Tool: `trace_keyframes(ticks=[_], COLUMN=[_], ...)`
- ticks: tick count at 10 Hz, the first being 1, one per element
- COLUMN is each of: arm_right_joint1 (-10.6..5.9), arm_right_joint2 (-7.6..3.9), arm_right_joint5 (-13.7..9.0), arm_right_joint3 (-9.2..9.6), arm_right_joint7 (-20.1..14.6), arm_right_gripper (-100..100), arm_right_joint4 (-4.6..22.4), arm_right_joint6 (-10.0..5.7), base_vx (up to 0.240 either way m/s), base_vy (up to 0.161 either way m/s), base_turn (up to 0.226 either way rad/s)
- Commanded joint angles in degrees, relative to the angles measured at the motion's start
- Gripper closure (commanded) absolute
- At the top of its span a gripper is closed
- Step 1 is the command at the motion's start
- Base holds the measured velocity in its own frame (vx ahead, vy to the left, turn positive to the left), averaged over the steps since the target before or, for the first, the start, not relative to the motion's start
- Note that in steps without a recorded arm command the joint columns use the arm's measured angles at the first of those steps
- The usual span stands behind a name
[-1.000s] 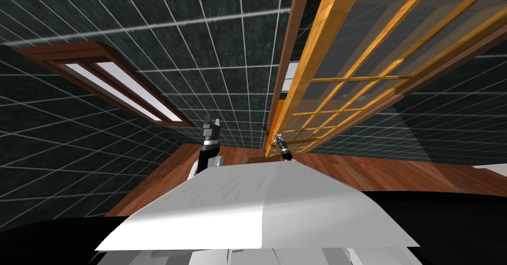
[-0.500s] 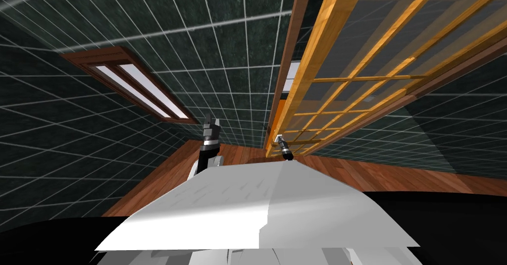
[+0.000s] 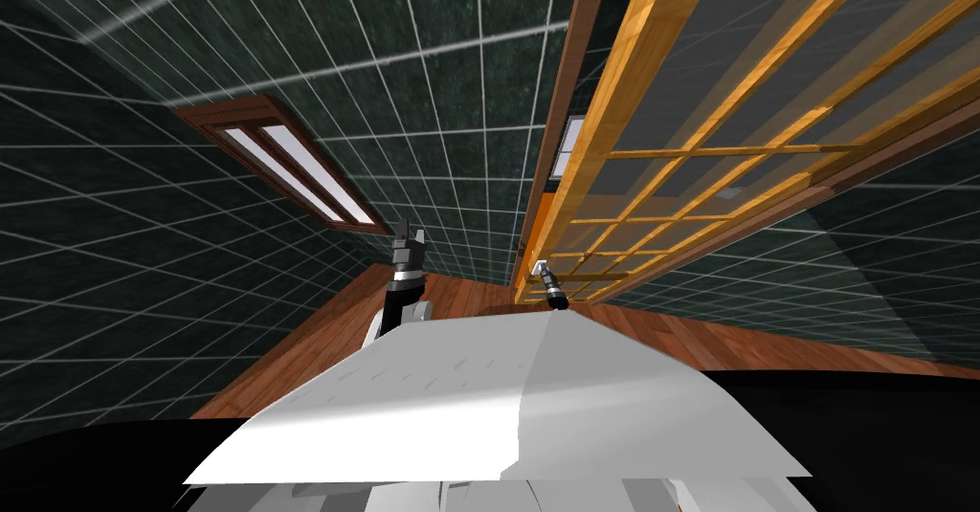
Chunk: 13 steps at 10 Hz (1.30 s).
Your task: Pull the door open
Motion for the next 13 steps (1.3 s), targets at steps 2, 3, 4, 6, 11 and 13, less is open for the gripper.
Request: trace_keyframes(ticks=[2, 3, 4, 6, 11, 13], arm_right_joint1=[-0.19, -0.09, -0.09, 0.12, 0.44, 0.55], arm_right_joint2=[0.43, 0.24, 0.24, -0.14, -0.73, -0.93], arm_right_joint5=[-1.5, -2.7, -2.7, -4.9, -8.4, -9.6], arm_right_joint3=[1.12, 1.4, 1.4, 1.97, 2.86, 3.17], arm_right_joint7=[-3.9, -5.4, -6.2, -9.9, -16.7, -19.7], arm_right_gripper=[100, 100, 100, 100, 100, 100], arm_right_joint4=[0.6, 0.7, 0.7, 0.8, 0.9, 0.9], arm_right_joint6=[-0.78, -0.74, -0.74, -0.65, -0.52, -0.47], base_vx=[-0.036, -0.049, -0.038, -0.049, -0.038, -0.04], base_vy=[-0.025, -0.03, -0.026, -0.029, -0.02, -0.023], base_turn=[0.065, 0.134, 0.059, 0.132, 0.079, 0.056])
